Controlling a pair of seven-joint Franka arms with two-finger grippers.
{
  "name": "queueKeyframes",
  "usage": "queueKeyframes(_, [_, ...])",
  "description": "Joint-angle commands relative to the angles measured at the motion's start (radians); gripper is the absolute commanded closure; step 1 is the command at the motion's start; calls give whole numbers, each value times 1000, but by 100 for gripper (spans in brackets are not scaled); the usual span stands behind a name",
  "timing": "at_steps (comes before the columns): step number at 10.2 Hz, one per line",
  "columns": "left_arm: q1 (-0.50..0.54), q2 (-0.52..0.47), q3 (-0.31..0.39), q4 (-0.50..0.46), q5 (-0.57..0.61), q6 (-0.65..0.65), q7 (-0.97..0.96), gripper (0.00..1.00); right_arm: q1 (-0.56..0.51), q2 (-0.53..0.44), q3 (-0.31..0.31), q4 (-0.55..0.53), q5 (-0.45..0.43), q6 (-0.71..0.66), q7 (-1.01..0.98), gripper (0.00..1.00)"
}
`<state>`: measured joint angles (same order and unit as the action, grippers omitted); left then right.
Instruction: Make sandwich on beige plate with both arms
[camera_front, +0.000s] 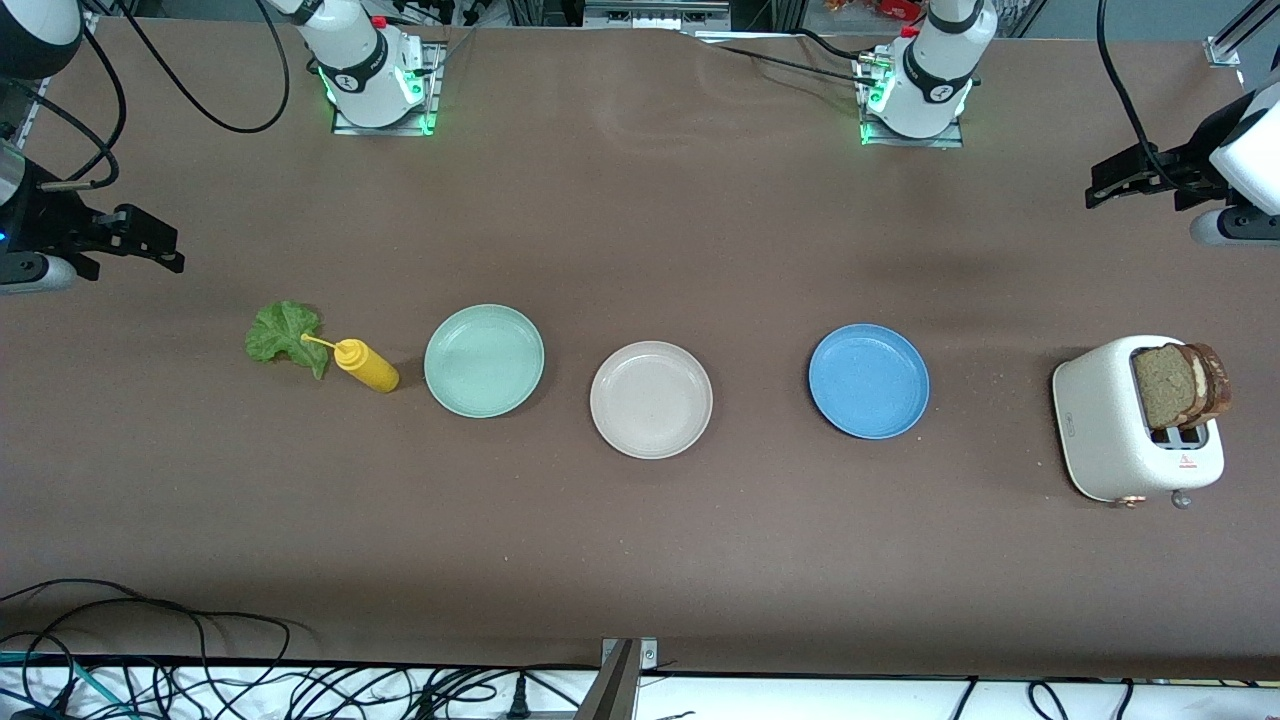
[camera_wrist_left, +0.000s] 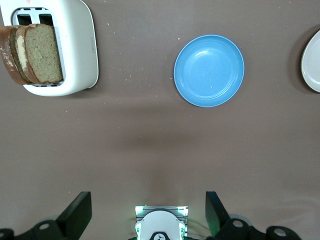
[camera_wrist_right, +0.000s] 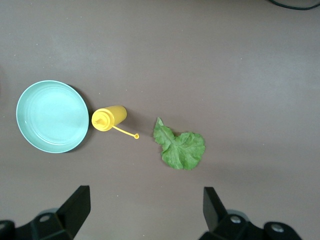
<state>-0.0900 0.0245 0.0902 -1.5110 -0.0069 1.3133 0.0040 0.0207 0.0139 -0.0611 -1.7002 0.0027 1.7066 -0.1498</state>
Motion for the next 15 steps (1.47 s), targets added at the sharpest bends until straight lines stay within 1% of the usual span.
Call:
queueKeyframes(1, [3, 12, -6, 14, 8, -3, 4, 0, -4, 12, 0, 27, 14, -21, -5, 0])
queueKeyframes(6, [4, 12, -6, 14, 8, 6, 4, 0, -8, 14, -5, 30, 14, -27, -4, 0])
queueKeyframes(8, [4, 12, -6, 14, 8, 30, 5, 0, -8, 24, -6, 44, 16, -35, -7, 0])
queueKeyframes(15, [1, 14, -7, 14, 10, 34, 5, 0, -4, 24, -5, 47, 14, -41, -8, 0])
